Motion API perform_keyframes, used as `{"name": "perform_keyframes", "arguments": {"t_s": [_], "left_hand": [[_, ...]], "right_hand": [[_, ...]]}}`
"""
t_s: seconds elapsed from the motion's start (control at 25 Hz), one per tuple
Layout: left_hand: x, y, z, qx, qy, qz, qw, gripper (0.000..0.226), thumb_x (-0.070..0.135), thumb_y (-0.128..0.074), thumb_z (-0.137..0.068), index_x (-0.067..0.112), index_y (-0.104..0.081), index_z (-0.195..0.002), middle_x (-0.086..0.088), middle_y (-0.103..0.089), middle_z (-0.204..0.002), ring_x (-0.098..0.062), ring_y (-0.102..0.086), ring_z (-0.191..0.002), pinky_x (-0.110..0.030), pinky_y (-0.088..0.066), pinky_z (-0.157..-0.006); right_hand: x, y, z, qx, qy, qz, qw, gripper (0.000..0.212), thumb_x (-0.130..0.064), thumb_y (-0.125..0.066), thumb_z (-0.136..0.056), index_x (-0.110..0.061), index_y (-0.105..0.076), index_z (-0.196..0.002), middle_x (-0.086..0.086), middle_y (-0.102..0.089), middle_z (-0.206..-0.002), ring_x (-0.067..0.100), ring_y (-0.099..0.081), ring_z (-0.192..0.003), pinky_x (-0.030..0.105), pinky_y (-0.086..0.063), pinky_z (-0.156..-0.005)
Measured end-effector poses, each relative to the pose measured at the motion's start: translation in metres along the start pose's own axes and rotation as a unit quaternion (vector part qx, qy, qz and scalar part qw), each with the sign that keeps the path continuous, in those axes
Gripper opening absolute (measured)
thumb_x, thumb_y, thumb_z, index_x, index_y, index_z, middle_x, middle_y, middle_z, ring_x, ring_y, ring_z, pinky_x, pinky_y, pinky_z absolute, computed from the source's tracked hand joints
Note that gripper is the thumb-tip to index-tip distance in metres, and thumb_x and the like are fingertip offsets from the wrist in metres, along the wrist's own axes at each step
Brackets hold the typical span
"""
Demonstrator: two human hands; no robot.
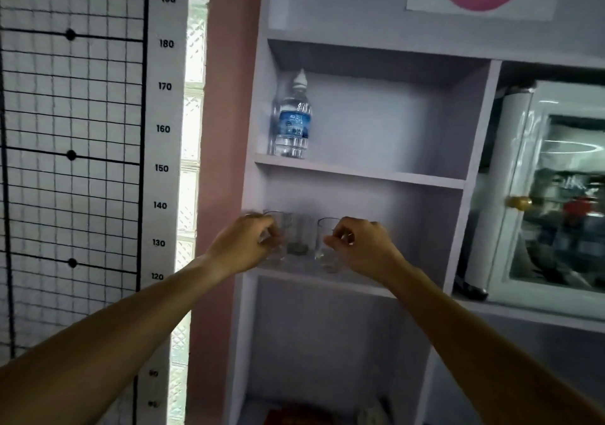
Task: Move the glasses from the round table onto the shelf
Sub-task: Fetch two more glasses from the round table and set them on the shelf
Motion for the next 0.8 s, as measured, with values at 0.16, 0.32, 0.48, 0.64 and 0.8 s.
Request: {"name": "perform_keyframes", "arguments": {"t_s": [0.16,0.32,0.48,0.64,0.8], "left_hand": [[-0.002,-0.006,-0.003,0.001,0.046,-0.028,0.999,0.013,0.027,-0.07,-0.087,0.02,-0.062,-0.082,0.005,-0.059,-0.086,-0.019,-0.06,-0.079,-0.034,-0.051,-0.069],[0.0,-0.014,-0.006,0.004,0.081,-0.064,0.995,0.008,0.024,-0.067,-0.089,0.016,-0.065,-0.088,-0.001,-0.065,-0.093,-0.026,-0.062,-0.087,-0.038,-0.053,-0.075],[0.001,-0.019,-0.016,-0.009,0.106,-0.092,0.99,0.008,0.023,-0.064,-0.09,0.016,-0.066,-0.089,-0.007,-0.07,-0.098,-0.028,-0.063,-0.091,-0.042,-0.053,-0.081],[-0.004,-0.027,-0.022,-0.036,0.14,-0.091,0.985,0.012,0.027,-0.067,-0.088,0.025,-0.06,-0.078,0.0,-0.067,-0.081,-0.025,-0.064,-0.08,-0.035,-0.052,-0.073],[-0.01,-0.031,-0.026,-0.034,0.147,-0.107,0.983,0.012,0.032,-0.067,-0.089,0.022,-0.063,-0.085,-0.004,-0.068,-0.085,-0.025,-0.065,-0.081,-0.035,-0.053,-0.076]], "right_hand": [[0.016,-0.013,-0.02,-0.011,0.022,-0.029,0.999,0.013,-0.039,-0.065,-0.087,-0.031,-0.062,-0.078,-0.002,-0.07,-0.086,0.018,-0.064,-0.079,0.028,-0.051,-0.068],[0.026,-0.027,-0.031,-0.023,0.042,-0.058,0.997,0.026,-0.035,-0.067,-0.087,-0.034,-0.052,-0.065,-0.007,-0.065,-0.076,0.018,-0.063,-0.074,0.024,-0.044,-0.058],[0.032,-0.036,-0.036,-0.014,0.063,-0.081,0.995,0.024,-0.033,-0.069,-0.085,-0.033,-0.054,-0.066,-0.003,-0.067,-0.078,0.021,-0.065,-0.075,0.029,-0.048,-0.063],[0.038,-0.044,-0.042,-0.012,0.079,-0.094,0.992,0.018,-0.033,-0.069,-0.084,-0.025,-0.059,-0.071,-0.003,-0.07,-0.077,0.021,-0.066,-0.075,0.028,-0.047,-0.063],[0.042,-0.051,-0.046,0.004,0.07,-0.118,0.991,0.012,-0.033,-0.069,-0.085,-0.021,-0.069,-0.084,0.002,-0.074,-0.084,0.022,-0.069,-0.078,0.03,-0.054,-0.068]]}}
Point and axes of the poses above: each hand's wrist, its own z-axis away from the middle knuckle, its own y-axis out of the back of the hand, x = y × z, the point moved 6 cm from there along -z, towards the middle knuckle
